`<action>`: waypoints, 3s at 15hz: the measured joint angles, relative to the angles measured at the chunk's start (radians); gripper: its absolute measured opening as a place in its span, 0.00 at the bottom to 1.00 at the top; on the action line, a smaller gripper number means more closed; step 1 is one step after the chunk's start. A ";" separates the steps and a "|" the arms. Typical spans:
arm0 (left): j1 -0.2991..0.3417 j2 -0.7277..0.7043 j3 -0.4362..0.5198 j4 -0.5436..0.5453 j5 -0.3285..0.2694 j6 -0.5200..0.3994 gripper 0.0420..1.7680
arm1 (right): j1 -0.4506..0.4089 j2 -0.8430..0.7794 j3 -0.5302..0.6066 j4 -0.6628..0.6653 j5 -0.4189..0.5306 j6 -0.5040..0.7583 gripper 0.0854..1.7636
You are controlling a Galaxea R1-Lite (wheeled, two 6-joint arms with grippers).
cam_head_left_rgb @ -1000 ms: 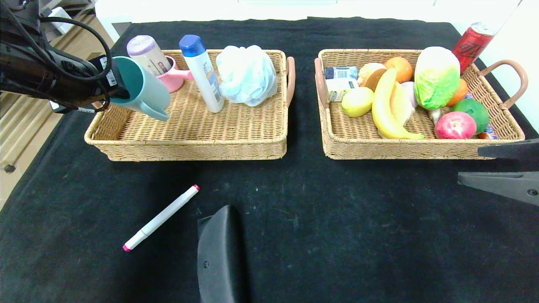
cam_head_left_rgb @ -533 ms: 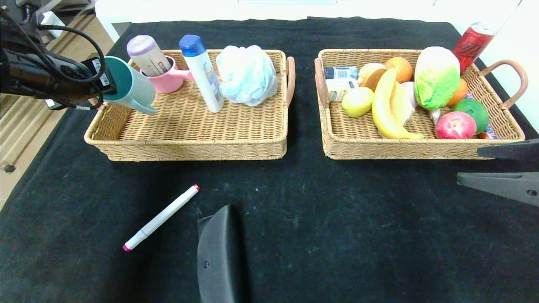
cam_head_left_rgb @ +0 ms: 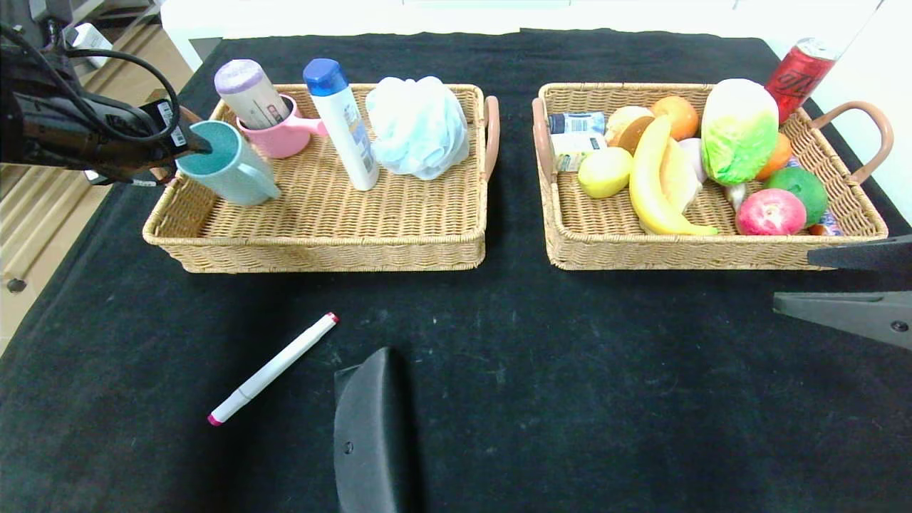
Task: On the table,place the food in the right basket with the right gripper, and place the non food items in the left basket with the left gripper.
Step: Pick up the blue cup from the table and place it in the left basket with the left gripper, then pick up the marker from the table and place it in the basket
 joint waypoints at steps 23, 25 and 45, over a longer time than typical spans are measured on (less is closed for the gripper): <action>-0.127 -0.313 0.110 0.600 -0.019 0.547 0.94 | -0.007 -0.001 -0.004 0.000 0.000 0.000 0.97; -0.153 -0.322 0.144 0.601 -0.045 0.557 0.95 | -0.005 -0.001 -0.002 0.000 0.000 0.000 0.97; -0.424 -0.341 0.446 0.489 0.045 0.731 0.97 | -0.001 -0.001 0.004 0.002 0.001 -0.001 0.97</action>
